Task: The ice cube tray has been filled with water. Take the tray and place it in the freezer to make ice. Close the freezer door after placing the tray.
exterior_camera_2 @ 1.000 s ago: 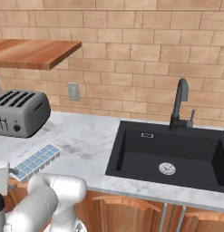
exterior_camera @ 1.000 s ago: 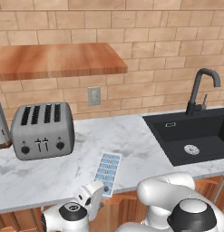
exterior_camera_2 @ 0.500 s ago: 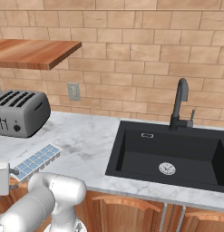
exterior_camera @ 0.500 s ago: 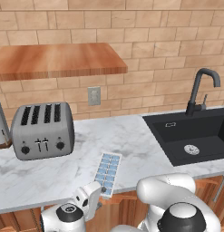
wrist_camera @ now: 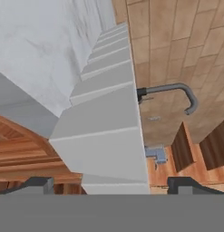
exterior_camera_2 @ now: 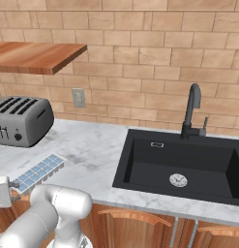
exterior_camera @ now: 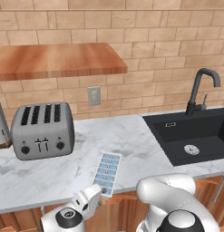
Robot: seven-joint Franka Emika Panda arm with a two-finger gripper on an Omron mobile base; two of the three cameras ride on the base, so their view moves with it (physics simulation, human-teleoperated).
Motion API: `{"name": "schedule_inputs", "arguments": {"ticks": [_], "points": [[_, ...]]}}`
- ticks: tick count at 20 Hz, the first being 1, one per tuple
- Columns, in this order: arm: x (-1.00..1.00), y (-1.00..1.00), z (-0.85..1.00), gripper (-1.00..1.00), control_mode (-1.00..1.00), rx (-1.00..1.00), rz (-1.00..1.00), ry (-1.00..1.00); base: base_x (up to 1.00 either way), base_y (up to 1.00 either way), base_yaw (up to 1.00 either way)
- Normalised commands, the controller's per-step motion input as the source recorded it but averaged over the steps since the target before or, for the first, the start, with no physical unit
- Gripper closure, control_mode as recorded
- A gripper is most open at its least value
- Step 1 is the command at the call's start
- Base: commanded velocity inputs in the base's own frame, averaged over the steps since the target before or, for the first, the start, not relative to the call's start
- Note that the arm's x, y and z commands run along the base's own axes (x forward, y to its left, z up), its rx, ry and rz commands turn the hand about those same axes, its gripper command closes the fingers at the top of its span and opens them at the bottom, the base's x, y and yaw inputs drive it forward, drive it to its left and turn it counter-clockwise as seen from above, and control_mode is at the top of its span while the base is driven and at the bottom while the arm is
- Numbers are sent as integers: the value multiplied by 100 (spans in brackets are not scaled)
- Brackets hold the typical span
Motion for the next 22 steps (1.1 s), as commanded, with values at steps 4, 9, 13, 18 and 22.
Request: {"name": "schedule_inputs", "arguments": {"ticks": [4, 9, 13, 18, 22], "points": [[0, -11, 0, -100, -100, 0, 0, -2, 0, 0, 0], [3, -11, 1, -100, -100, 0, 0, 0, 0, 0, 0], [12, -4, 1, -100, -100, 0, 5, 0, 0, 0, 0], [15, 0, 0, -100, -100, 0, 18, 0, 0, 0, 0], [4, -1, -1, -100, -100, 0, 28, -1, 0, 0, 0]]}}
